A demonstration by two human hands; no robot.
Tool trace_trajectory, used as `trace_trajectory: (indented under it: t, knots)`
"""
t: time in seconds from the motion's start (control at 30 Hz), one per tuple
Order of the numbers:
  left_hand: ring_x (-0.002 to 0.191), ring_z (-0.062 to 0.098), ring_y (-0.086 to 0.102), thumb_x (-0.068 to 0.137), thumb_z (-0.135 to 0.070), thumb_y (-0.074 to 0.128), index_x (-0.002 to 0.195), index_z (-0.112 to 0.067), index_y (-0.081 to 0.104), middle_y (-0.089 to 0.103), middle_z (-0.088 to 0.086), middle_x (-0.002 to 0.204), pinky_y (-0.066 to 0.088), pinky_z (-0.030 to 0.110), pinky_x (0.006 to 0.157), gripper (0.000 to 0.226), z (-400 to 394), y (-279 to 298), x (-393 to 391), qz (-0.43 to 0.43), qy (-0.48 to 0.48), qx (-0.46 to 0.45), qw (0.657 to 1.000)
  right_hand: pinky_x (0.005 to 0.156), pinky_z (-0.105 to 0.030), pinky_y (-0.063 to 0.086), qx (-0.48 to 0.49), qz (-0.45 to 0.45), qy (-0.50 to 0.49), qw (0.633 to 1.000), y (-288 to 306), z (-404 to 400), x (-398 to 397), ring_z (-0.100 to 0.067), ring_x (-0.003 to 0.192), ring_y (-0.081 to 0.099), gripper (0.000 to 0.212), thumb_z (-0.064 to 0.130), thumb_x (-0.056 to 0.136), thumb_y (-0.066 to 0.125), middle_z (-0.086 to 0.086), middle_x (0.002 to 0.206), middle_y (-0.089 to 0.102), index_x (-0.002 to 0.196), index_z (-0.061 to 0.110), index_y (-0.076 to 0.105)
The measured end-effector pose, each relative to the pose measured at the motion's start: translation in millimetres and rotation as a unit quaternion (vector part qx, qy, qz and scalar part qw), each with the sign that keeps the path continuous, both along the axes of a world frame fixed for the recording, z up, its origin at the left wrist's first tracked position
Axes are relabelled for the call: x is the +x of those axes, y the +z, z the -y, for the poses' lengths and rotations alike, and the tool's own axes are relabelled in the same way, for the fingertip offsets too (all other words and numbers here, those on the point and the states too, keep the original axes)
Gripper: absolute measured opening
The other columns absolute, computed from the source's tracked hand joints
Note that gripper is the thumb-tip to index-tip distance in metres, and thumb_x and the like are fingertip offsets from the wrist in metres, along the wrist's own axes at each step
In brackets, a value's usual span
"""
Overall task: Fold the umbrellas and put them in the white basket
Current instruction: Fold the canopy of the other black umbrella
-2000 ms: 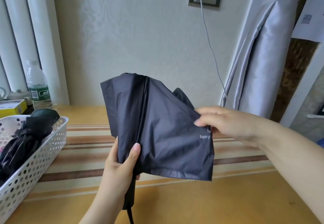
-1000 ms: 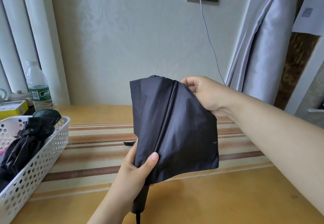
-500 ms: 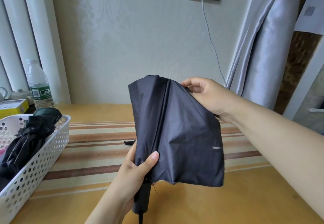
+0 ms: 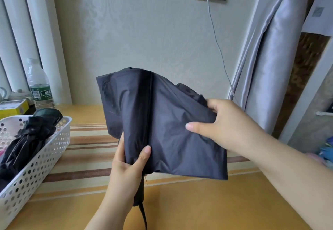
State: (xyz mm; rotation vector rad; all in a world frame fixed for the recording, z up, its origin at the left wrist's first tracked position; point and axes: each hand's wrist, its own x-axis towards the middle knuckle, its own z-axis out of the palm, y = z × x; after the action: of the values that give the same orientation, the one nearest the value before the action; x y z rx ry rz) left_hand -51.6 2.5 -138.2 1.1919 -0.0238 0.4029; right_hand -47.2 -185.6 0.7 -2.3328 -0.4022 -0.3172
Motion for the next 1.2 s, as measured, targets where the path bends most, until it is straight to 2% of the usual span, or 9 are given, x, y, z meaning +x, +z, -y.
trace_trajectory:
  t: [0.13,0.27,0.37,0.5,0.63,0.8,0.97,1.07,1.2]
  knots:
    - [0.101,0.014,0.066,0.072,-0.024,0.069,0.136,-0.031,0.049,0.066,-0.005,0.121,0.055,0.023,0.064,0.067,-4.4,-1.2,2.8,-0.002,0.003,-0.035,0.999,0.059,-0.022,0.039,0.133,0.007,0.113,0.985,-6.6,17.0,7.8,-0.017,0.052,0.043,0.036,0.020,0.092,0.063,0.001,0.055,0.047,0.117,0.045,0.058]
    - [0.108,0.003,0.063,0.069,-0.027,0.069,0.137,-0.030,0.047,0.066,-0.010,0.121,0.048,0.030,0.096,0.072,0.7,0.8,0.1,0.014,0.013,0.004,1.000,0.094,-0.044,0.049,0.100,-0.091,0.039,0.990,-19.6,20.2,16.6,-0.026,0.085,0.066,0.049,0.055,0.082,0.062,0.006,0.088,0.073,0.127,0.047,0.044]
    - [0.112,0.007,0.062,0.070,-0.029,0.070,0.137,-0.031,0.048,0.066,-0.010,0.122,0.045,0.040,0.102,0.071,0.5,0.2,-0.4,0.011,0.014,0.021,1.000,0.091,-0.041,0.051,0.137,-0.134,-0.065,0.979,-18.1,17.8,24.2,-0.014,0.096,0.066,0.086,0.093,0.051,0.055,0.009,0.105,0.070,0.112,0.033,0.058]
    - [0.111,0.004,0.062,0.070,-0.028,0.069,0.137,-0.030,0.047,0.065,-0.010,0.123,0.045,0.037,0.104,0.071,-0.6,3.4,-2.7,0.008,0.015,0.029,0.999,0.068,-0.020,0.043,0.152,-0.127,-0.091,0.976,-4.1,7.0,30.5,-0.003,0.078,0.057,0.045,0.062,0.085,0.055,0.009,0.088,0.067,0.091,0.019,0.068]
    - [0.119,0.007,0.057,0.074,-0.028,0.075,0.136,-0.030,0.048,0.061,-0.008,0.130,0.041,0.041,0.107,0.068,-1.7,1.6,-1.2,0.014,0.026,0.063,0.998,0.062,-0.027,0.033,0.113,-0.090,-0.065,0.987,5.9,1.4,35.6,-0.012,0.061,0.043,0.040,0.050,0.084,0.064,0.004,0.063,0.048,0.067,0.014,0.059]
    - [0.123,0.007,0.054,0.073,-0.029,0.075,0.137,-0.028,0.048,0.058,-0.007,0.133,0.039,0.040,0.109,0.069,-1.2,2.4,-1.1,0.028,0.043,0.073,0.996,0.074,-0.029,0.049,0.053,-0.116,0.042,0.991,18.0,3.1,33.4,-0.010,0.075,0.061,0.023,0.031,0.071,0.075,-0.004,0.090,0.073,0.090,0.019,0.071]
    - [0.118,0.003,0.057,0.074,-0.030,0.080,0.129,-0.040,0.051,0.062,-0.013,0.127,0.041,0.037,0.106,0.062,-2.3,3.6,-3.4,0.023,0.034,0.038,0.998,0.073,-0.025,0.053,0.267,-0.057,0.084,0.958,28.3,15.6,34.1,-0.018,0.071,0.066,0.040,-0.004,0.089,0.058,-0.009,0.076,0.071,0.118,0.024,0.058]
    - [0.115,0.002,0.058,0.072,-0.025,0.069,0.128,-0.038,0.051,0.062,-0.011,0.127,0.042,0.035,0.104,0.060,-0.6,6.2,-4.7,0.025,0.033,0.029,0.999,0.079,-0.027,0.049,0.166,-0.036,0.030,0.985,21.4,17.8,31.1,-0.015,0.073,0.065,0.036,0.025,0.092,0.061,-0.002,0.076,0.073,0.126,0.030,0.051]
    - [0.119,0.004,0.056,0.071,-0.027,0.068,0.137,-0.029,0.047,0.060,-0.009,0.131,0.041,0.038,0.107,0.070,-0.3,5.7,-3.8,0.028,0.045,0.050,0.997,0.089,-0.034,0.049,-0.014,-0.068,-0.048,0.996,19.1,18.0,10.9,-0.006,0.084,0.067,0.085,0.090,0.051,0.050,0.012,0.087,0.072,0.121,0.044,0.038]
